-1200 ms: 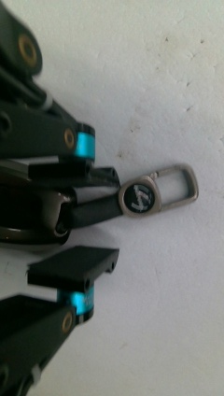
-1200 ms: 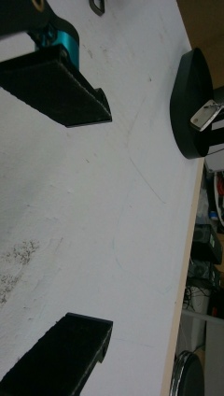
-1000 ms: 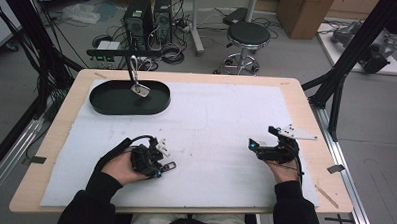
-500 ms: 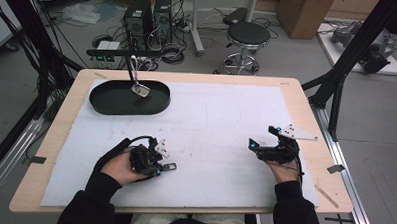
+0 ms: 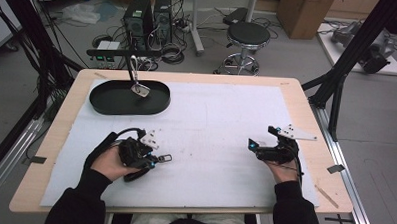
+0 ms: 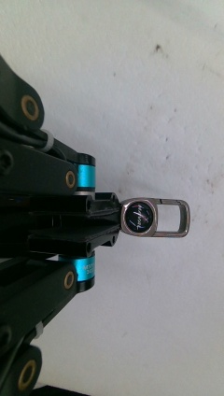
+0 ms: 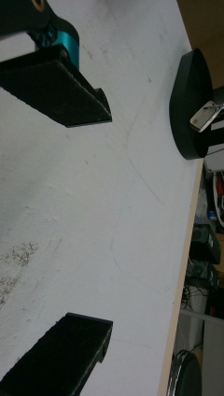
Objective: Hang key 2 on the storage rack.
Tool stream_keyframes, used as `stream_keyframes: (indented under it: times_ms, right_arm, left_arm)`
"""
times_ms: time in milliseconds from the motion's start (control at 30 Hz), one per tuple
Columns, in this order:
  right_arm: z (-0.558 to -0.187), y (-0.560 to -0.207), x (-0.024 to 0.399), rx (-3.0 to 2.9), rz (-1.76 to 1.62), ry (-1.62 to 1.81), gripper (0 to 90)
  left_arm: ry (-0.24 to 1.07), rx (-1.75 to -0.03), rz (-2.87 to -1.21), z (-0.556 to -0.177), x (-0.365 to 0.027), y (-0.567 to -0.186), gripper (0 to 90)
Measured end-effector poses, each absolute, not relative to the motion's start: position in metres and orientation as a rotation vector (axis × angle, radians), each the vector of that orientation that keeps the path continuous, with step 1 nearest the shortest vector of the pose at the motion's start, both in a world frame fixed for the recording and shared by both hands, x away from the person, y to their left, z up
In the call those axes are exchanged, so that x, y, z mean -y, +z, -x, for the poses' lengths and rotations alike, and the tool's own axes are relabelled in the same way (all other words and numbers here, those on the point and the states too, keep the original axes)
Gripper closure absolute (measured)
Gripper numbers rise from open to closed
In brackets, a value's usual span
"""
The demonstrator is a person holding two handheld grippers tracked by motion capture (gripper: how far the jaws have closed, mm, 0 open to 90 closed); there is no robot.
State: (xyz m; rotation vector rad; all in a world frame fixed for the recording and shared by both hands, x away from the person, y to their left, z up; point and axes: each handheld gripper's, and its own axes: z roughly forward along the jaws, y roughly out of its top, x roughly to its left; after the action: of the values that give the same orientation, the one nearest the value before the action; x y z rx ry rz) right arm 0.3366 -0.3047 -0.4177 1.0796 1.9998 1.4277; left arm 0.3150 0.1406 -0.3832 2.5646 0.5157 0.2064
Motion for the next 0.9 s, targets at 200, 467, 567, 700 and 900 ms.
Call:
stream_keyframes:
  times_ms: [200,467,567,700,900]
  right_arm:
    - [-0.337,-0.418,0.304,-1.997,-1.079,1.433,2.1]
    - [-0.338,-0.418,0.304,-1.998,-1.075,1.432,2.1]
    - [-0.338,-0.418,0.304,-1.998,-1.077,1.431,2.1]
    - [-0.337,-0.418,0.304,-1.996,-1.081,1.434,2.1]
    - [-0.337,-0.418,0.304,-1.992,-1.079,1.434,2.1]
  left_arm:
    - [0.218,-0.545,-2.527,-0.322,-0.153,-0.370,82.8]
    - [0.236,-0.596,-2.425,-0.340,-0.184,-0.350,82.8]
    - [0.256,-0.615,-2.417,-0.343,-0.189,-0.345,82.8]
    - [0.302,-0.636,-2.399,-0.349,-0.199,-0.332,82.8]
    - [0.343,-0.694,-2.352,-0.364,-0.218,-0.317,82.9]
